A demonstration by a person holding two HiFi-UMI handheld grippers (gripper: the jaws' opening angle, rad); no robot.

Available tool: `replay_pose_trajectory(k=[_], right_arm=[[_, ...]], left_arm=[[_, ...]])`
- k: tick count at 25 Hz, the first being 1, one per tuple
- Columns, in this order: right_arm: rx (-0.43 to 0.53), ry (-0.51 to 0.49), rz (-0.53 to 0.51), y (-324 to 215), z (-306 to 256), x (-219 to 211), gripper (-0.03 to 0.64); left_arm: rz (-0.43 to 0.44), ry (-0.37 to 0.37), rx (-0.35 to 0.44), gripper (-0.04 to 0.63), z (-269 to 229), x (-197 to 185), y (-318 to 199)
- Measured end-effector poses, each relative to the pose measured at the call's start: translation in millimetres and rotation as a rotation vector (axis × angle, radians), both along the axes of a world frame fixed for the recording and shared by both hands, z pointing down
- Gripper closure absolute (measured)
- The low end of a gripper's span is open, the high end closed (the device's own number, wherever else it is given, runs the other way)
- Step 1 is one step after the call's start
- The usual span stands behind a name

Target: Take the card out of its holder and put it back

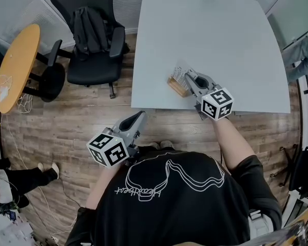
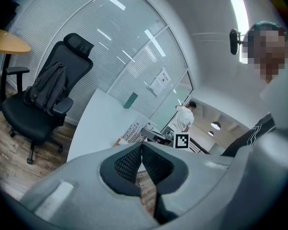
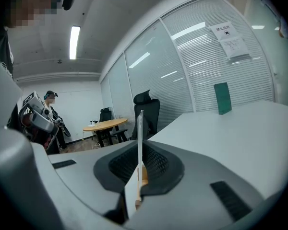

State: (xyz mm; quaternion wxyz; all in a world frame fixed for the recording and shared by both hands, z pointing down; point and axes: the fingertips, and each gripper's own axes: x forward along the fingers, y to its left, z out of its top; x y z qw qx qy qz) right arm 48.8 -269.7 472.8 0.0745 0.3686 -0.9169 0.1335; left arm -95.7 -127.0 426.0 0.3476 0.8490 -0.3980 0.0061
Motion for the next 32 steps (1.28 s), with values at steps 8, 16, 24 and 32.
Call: replay_pose_trajectory(k=[8,16,24,32], right_arm=[[0.012,0.006,-0.01,1,0,0,0.594],[0.014,0.055,-0.042,-3,8,-7,0.593],[0.016,0.024,-0.022,-2,15,-5,0.592],[0.021,0.019,-0.025,-2,19,-5,0.592]], left_arm=[[-0.006,0.0,-0.005,0.581,2,-2,0],[-0.014,-0.003,-0.011,0.581,5,-2,4],[-0.044,-0.006,-0.017,0.581,8,-12,5],[-0.051,-0.008,-0.025,0.581,11,-12,4]])
